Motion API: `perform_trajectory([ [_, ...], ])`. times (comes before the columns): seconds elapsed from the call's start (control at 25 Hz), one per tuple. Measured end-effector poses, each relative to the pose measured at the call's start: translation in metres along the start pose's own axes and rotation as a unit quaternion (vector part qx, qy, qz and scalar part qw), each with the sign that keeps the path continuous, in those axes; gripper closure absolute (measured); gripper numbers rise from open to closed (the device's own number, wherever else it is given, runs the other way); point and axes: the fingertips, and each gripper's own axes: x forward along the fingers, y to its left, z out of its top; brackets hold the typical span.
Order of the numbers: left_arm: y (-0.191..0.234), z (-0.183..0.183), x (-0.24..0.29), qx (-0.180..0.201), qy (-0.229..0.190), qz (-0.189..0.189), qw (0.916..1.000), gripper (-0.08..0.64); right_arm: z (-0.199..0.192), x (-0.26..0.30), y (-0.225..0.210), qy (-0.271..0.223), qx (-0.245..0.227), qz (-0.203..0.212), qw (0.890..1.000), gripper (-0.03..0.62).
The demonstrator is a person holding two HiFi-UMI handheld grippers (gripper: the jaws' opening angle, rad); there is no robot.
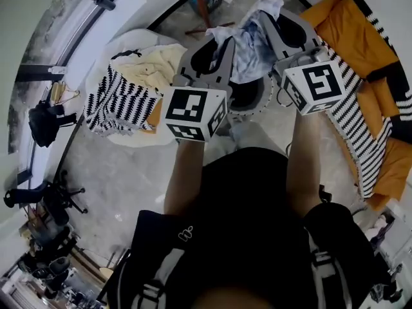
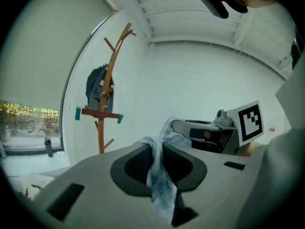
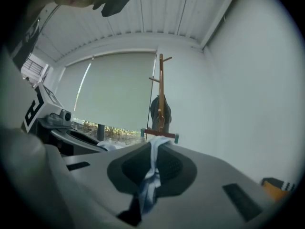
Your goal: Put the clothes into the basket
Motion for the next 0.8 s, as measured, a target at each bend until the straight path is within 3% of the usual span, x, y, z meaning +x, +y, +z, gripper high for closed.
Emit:
perform_trajectory([
  [0.2, 0.006, -0.079, 0.031, -0.024, 0.085, -0.005, 0.9961, 0.502, -0.089, -0.006, -0.013, 0.076, 0.045, -0.011, 0.996, 0.572],
  [0.4, 0.014, -0.155, 0.054, -0.048, 0.153, 0.006, 0.987, 0.502, -0.168, -0.013, -0.013, 0.149, 0.079, -0.004, 0.986, 0.572],
  [0.64, 0.041, -0.263, 0.071, -0.085, 0.221, 0.036, 0.9709, 0.502, -0.281, -0.018, 0.006, 0.23, 0.126, 0.019, 0.965, 0.572],
  [0.8, 0.065, -0.352, 0.075, -0.118, 0.266, 0.068, 0.9543, 0.502, -0.365, -0.019, 0.023, 0.283, 0.141, 0.04, 0.948, 0.572],
])
